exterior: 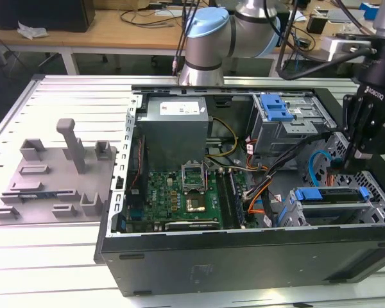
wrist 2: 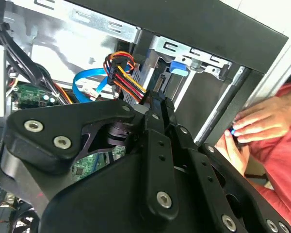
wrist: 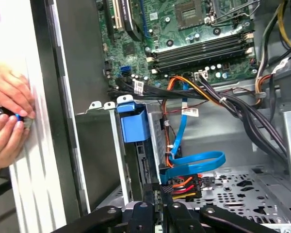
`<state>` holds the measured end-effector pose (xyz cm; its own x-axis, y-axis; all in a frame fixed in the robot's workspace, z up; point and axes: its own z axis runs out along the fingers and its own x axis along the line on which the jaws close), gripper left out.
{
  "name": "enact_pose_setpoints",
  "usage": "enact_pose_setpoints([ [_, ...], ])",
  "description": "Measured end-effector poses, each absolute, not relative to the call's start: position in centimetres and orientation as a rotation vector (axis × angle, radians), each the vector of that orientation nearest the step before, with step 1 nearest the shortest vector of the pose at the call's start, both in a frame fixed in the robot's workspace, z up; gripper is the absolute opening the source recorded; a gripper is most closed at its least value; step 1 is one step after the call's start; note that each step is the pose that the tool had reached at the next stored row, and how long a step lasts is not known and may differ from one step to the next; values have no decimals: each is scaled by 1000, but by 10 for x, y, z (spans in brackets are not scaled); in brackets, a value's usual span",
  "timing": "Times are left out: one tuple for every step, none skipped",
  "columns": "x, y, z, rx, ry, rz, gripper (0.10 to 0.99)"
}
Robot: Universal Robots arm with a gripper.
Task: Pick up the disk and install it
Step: 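Insert the first disk wire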
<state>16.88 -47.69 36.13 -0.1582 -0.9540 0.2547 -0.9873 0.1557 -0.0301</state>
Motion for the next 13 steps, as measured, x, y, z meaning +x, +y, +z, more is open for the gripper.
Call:
enact_pose_setpoints([
  [169,-479,361,1920,-2255,269,165],
  [169,-481,361,1926,-2261,256,165],
  [169,-483,361,1930,-2265,248,165],
  [169,-486,361,1935,-2269,238,165],
  [169,-488,361,1938,-2272,233,165],
  [169,-490,361,1942,-2274,227,165],
  [169,-492,361,1953,-2279,210,165],
  [169,-493,361,1961,-2280,203,165],
  [169,-494,361,1968,-2279,198,165],
  [169,-495,361,1977,-2277,192,165],
  [169,-497,361,1983,-2274,191,165],
  [169,-499,361,1986,-2272,190,165],
  [169,-500,361,1989,-2270,190,165],
])
